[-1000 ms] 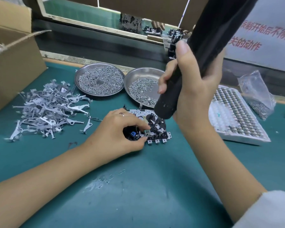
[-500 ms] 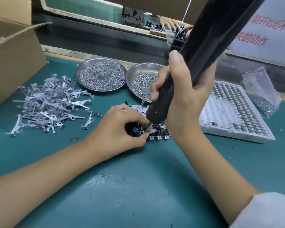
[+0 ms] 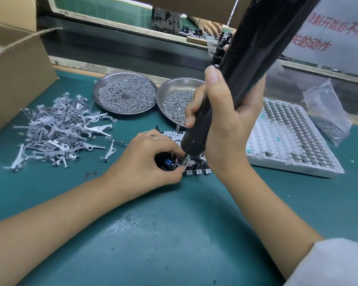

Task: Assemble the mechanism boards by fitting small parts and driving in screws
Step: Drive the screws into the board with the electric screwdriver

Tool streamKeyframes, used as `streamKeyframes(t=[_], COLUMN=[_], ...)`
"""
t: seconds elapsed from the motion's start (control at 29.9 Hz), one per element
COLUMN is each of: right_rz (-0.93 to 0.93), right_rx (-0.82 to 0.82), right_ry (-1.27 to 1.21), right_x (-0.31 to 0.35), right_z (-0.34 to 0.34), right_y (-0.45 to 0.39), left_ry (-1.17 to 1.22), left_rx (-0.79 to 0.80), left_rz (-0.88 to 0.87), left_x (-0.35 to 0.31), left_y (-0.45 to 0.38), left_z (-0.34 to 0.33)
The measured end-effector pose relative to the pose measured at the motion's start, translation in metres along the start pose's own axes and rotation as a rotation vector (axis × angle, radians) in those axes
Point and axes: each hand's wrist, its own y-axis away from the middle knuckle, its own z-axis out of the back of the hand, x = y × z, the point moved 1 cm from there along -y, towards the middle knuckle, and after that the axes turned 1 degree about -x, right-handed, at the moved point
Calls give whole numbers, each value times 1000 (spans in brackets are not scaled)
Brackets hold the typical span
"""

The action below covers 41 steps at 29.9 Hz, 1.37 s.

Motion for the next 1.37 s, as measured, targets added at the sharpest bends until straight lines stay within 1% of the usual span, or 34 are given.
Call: streamKeyframes(t=[0.5,0.73,0.8,0.94,1.04,1.2,1.27,1.3,1.37], right_rz=[0,66,20,-79,-83,-94,-18,58,265], right_rx=[41,-38,-53,-29,-31,-40,-43,-80,-251], right_ry=[-13,-7,32,66,45,77,114,151,295], right_x=[-1,5,-1,-6,-4,-2,-1,0,3], right_z=[-1,12,13,14,15,19,24,29,41], right_y=[2,-9,-8,-8,-9,-5,-5,-3,2], left_ry=[6,18,8,-6,-2,4,-1,12,80], left_rx=[7,-4,-1,-6,1,0,8,13,-6], left_rz=[5,41,33,31,13,2,-11,-10,14], left_x=[-1,0,-1,-2,-2,-2,-2,-2,-2], left_y=[1,2,2,3,3,3,3,3,3], left_z=[1,1,1,1,1,2,2,2,2])
